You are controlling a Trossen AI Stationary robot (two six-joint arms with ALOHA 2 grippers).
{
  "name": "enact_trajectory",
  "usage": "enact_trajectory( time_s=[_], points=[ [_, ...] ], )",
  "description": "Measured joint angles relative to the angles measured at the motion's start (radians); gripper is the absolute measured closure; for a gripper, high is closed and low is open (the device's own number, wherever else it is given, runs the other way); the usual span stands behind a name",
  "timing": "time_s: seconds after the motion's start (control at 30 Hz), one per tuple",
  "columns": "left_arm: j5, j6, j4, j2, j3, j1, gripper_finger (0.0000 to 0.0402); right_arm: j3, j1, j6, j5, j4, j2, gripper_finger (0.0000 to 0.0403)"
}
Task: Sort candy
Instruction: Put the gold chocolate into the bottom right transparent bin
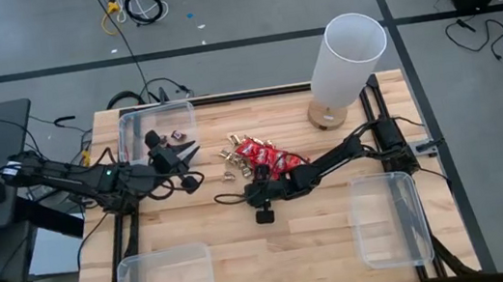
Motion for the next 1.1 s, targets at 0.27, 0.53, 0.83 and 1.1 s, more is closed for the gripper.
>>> enact_trajectory(
  time_s=[0.27,0.53,0.83,1.1],
  points=[
    [0.000,-0.003,-0.003,0.015,0.000,0.000,0.0319,0.000,0.000,-0.014,-0.033,0.005,0.000,0.0393],
    [0.000,-0.004,0.002,0.068,0.001,0.000,0.0319,0.000,0.000,-0.011,-0.033,0.006,-0.001,0.0402],
    [-0.054,0.001,0.005,0.070,0.001,0.000,0.0319,-0.001,0.001,-0.005,-0.036,-0.044,-0.087,0.0403],
    [-0.056,0.000,0.005,0.070,0.001,0.000,0.0319,-0.001,0.014,0.034,-0.041,-0.314,-0.298,0.0403]
  ],
)
